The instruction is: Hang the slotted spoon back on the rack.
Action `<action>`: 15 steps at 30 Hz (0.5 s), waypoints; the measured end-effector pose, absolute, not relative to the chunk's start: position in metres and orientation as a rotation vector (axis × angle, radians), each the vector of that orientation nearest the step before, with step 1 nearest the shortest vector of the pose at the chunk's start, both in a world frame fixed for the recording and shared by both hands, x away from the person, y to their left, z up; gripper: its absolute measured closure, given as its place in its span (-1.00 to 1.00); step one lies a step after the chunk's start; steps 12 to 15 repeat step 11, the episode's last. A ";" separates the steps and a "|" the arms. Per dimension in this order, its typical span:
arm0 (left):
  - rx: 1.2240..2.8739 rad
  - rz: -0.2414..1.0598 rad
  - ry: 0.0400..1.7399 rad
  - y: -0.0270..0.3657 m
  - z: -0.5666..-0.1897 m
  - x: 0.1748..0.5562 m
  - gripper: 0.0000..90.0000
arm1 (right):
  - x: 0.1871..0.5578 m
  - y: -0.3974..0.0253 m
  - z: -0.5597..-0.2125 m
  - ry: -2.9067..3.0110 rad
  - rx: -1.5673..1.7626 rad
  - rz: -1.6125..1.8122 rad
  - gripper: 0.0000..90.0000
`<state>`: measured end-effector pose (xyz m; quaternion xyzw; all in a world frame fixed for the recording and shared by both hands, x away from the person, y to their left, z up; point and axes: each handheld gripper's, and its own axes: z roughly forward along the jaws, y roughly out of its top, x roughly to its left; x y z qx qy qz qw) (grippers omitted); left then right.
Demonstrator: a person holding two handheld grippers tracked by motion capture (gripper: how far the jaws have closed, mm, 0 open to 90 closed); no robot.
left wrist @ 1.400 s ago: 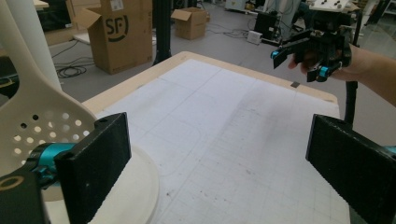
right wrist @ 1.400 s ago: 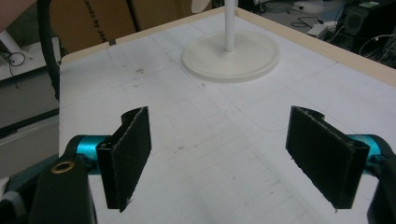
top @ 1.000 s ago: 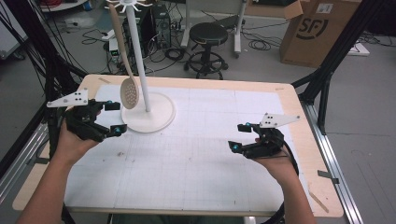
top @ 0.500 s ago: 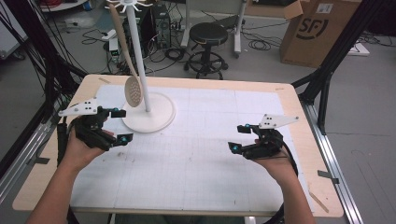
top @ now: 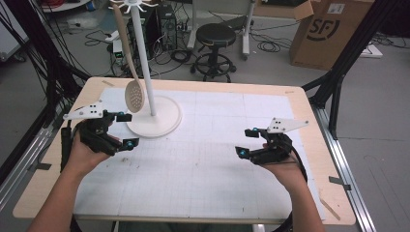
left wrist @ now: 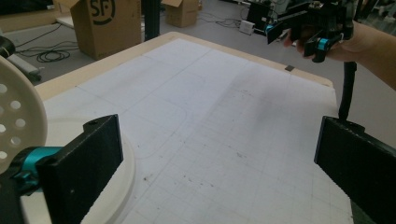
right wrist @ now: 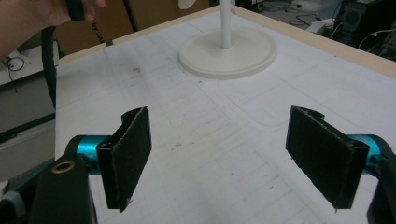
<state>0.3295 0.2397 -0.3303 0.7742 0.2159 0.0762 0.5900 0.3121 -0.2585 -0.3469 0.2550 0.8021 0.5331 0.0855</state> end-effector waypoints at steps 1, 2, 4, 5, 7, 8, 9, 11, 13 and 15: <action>1.803 0.177 0.504 0.240 -0.330 0.330 -0.96 | 0.312 -0.259 -0.347 2.389 0.764 1.589 -0.52; 1.804 0.178 0.506 0.240 -0.331 0.330 -0.96 | 0.313 -0.259 -0.347 2.388 0.765 1.589 -0.52; 1.806 0.175 0.505 0.241 -0.331 0.331 -0.96 | 0.313 -0.259 -0.346 2.389 0.769 1.593 -0.52; 1.805 0.178 0.508 0.241 -0.331 0.331 -0.96 | 0.313 -0.259 -0.346 2.389 0.766 1.590 -0.52; 1.800 0.179 0.509 0.242 -0.331 0.330 -0.96 | 0.313 -0.258 -0.346 2.387 0.762 1.592 -0.52; 1.798 0.183 0.511 0.242 -0.331 0.330 -0.96 | 0.312 -0.258 -0.346 2.386 0.763 1.595 -0.52; 1.797 0.186 0.511 0.242 -0.331 0.330 -0.96 | 0.312 -0.258 -0.345 2.383 0.762 1.597 -0.52; 1.798 0.188 0.508 0.243 -0.330 0.329 -0.96 | 0.312 -0.258 -0.345 2.381 0.754 1.596 -0.52; 1.798 0.188 0.508 0.243 -0.330 0.329 -0.96 | 0.312 -0.258 -0.345 2.381 0.754 1.596 -0.52; 1.798 0.188 0.508 0.243 -0.330 0.329 -0.96 | 0.312 -0.258 -0.345 2.381 0.754 1.596 -0.52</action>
